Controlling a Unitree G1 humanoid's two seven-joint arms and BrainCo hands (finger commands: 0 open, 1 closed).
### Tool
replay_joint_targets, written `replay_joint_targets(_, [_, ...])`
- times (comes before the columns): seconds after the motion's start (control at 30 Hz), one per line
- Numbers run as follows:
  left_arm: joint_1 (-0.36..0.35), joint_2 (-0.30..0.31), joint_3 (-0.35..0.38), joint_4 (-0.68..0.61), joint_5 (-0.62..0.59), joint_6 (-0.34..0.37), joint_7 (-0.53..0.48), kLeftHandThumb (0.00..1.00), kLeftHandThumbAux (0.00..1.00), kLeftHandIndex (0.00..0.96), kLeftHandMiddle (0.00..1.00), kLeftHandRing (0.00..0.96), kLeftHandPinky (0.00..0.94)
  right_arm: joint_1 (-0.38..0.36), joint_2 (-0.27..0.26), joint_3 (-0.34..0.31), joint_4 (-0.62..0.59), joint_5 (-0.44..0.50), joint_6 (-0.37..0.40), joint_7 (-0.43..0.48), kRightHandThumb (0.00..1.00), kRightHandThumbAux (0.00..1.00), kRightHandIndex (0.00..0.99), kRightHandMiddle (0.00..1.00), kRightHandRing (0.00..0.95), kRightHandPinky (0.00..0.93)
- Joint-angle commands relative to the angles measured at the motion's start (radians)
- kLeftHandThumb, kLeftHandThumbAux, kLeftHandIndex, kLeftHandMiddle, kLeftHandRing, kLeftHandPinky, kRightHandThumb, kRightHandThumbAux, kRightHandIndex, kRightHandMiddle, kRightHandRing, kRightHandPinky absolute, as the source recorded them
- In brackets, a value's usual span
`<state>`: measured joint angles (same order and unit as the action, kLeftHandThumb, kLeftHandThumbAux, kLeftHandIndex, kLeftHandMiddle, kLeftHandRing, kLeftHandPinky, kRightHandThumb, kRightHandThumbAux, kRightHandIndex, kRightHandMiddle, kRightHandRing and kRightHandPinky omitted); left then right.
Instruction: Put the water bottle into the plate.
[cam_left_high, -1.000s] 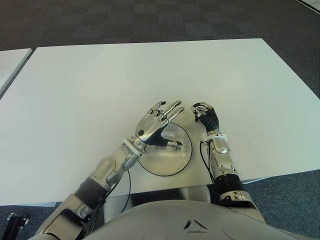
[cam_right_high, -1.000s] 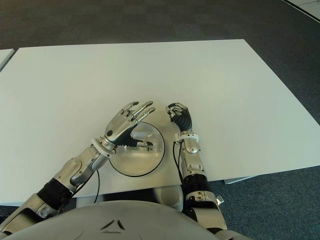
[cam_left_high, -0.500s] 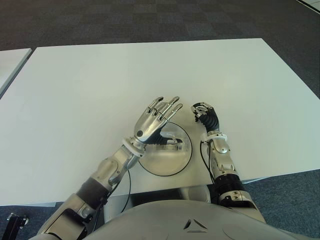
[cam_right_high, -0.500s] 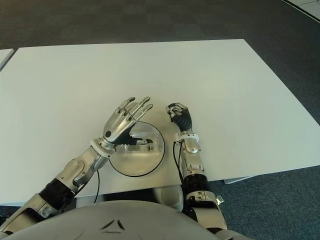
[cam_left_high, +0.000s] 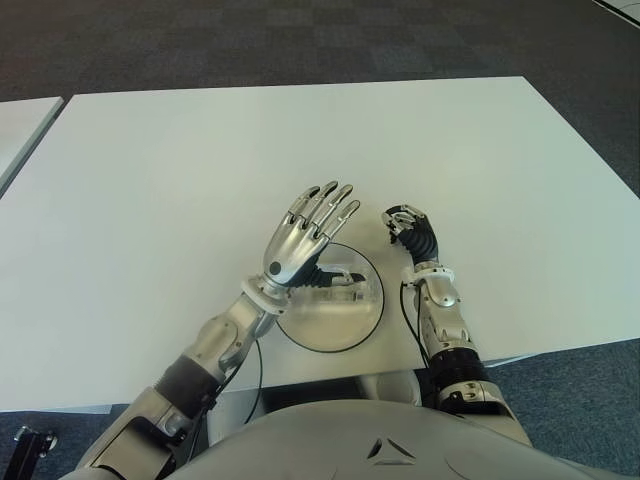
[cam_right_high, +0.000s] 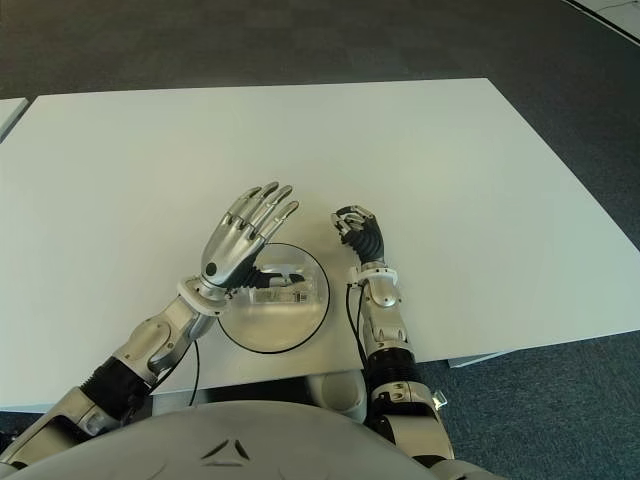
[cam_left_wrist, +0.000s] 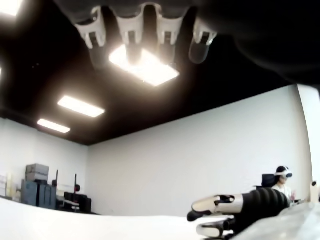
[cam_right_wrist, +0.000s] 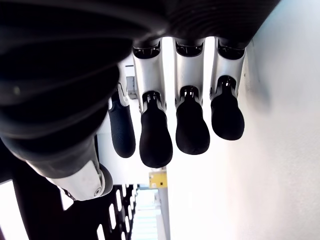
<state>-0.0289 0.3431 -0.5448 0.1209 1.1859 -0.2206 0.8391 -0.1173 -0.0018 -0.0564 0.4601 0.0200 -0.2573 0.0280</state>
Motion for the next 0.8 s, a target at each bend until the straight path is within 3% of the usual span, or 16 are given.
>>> replay_joint_targets(0.03, [-0.003, -0.017, -0.008, 0.054, -0.034, -0.031, 0.066, 0.11, 0.229, 0.0, 0.0, 0.0, 0.0, 0.012, 0.0, 0.001, 0.02, 0.003, 0.014, 0.003, 0.704, 0.726, 0.439, 0.752, 0.738, 0.726])
replay_joint_targets(0.2, [-0.007, -0.022, -0.009, 0.081, -0.079, -0.09, 0.109, 0.087, 0.179, 0.0, 0.0, 0.0, 0.0, 0.013, 0.0, 0.001, 0.022, 0.004, 0.006, 0.007, 0.704, 0.726, 0.439, 0.76, 0.746, 0.737])
replay_joint_targets(0.27, [-0.023, -0.024, -0.012, 0.125, -0.106, -0.167, 0.19, 0.085, 0.171, 0.0, 0.0, 0.0, 0.0, 0.013, -0.001, 0.001, 0.023, 0.006, 0.003, 0.01, 0.704, 0.726, 0.439, 0.762, 0.749, 0.739])
replay_joint_targets(0.33, [-0.075, 0.014, 0.035, 0.149, -0.191, -0.307, 0.236, 0.08, 0.181, 0.0, 0.0, 0.0, 0.0, 0.013, -0.001, 0.001, 0.023, 0.006, -0.001, 0.012, 0.704, 0.726, 0.439, 0.763, 0.75, 0.739])
replay_joint_targets(0.4, [-0.101, 0.03, 0.07, 0.161, -0.253, -0.39, 0.246, 0.073, 0.201, 0.0, 0.0, 0.0, 0.0, 0.013, -0.001, 0.001, 0.024, 0.005, -0.003, 0.012, 0.704, 0.727, 0.439, 0.765, 0.752, 0.74])
replay_joint_targets(0.57, [-0.114, -0.052, 0.119, 0.228, -0.33, -0.494, 0.336, 0.061, 0.279, 0.0, 0.0, 0.0, 0.0, 0.014, -0.001, 0.001, 0.021, 0.002, 0.001, 0.008, 0.704, 0.727, 0.439, 0.764, 0.751, 0.734])
replay_joint_targets(0.67, [-0.103, -0.087, 0.138, 0.241, -0.376, -0.537, 0.342, 0.058, 0.326, 0.0, 0.0, 0.0, 0.0, 0.015, 0.0, 0.001, 0.019, 0.003, 0.003, 0.008, 0.704, 0.727, 0.439, 0.761, 0.748, 0.725])
replay_joint_targets(0.8, [0.001, -0.164, 0.145, 0.187, -0.482, -0.572, 0.295, 0.056, 0.38, 0.0, 0.0, 0.0, 0.0, 0.015, 0.001, 0.001, 0.016, 0.004, 0.005, 0.007, 0.704, 0.727, 0.439, 0.762, 0.749, 0.73])
